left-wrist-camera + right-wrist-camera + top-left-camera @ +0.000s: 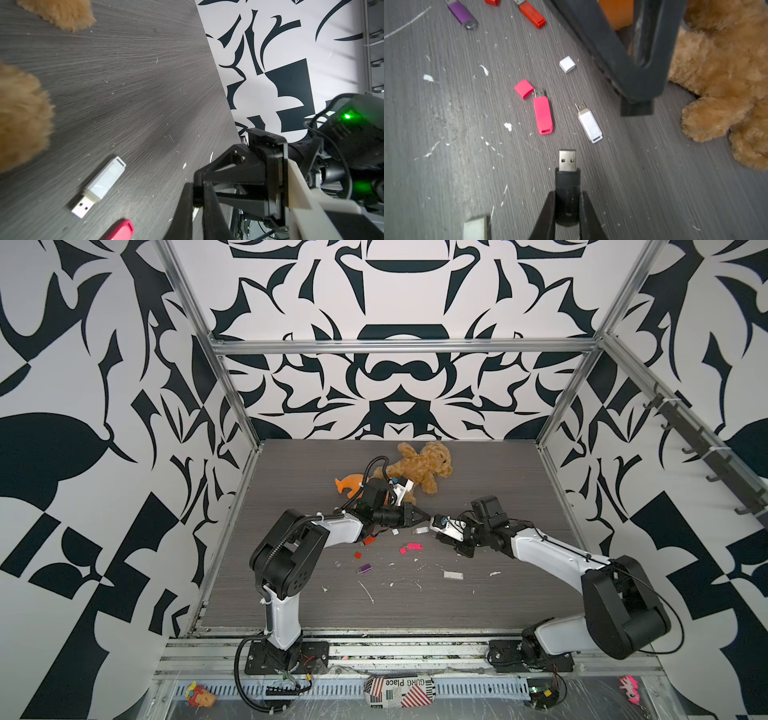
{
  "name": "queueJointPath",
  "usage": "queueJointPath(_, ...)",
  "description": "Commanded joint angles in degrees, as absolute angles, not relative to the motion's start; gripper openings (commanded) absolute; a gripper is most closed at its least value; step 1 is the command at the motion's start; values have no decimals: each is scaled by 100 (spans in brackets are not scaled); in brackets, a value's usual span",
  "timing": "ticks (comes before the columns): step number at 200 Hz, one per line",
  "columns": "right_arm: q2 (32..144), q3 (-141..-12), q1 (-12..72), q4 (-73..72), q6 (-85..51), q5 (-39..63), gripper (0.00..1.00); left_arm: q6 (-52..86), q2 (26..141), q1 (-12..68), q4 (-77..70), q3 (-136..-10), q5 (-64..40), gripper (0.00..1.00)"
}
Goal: Close the usb drive cover
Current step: Pick up the USB drive from the center of the board, then close the cover of the USB drive.
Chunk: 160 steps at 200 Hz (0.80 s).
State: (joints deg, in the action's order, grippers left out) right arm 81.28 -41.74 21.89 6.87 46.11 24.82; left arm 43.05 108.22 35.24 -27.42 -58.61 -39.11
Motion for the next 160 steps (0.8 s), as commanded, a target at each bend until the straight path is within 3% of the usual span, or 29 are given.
queueJointPath(1,7986,-4081,2220,-40,4260,2320,13,4373,10644,3512,-2859,-5761,-3837,7)
queueJointPath(160,8132,-4114,2215,-730,3713,2187,12,4158,10679,3633,-2621,-5857,-3693,7)
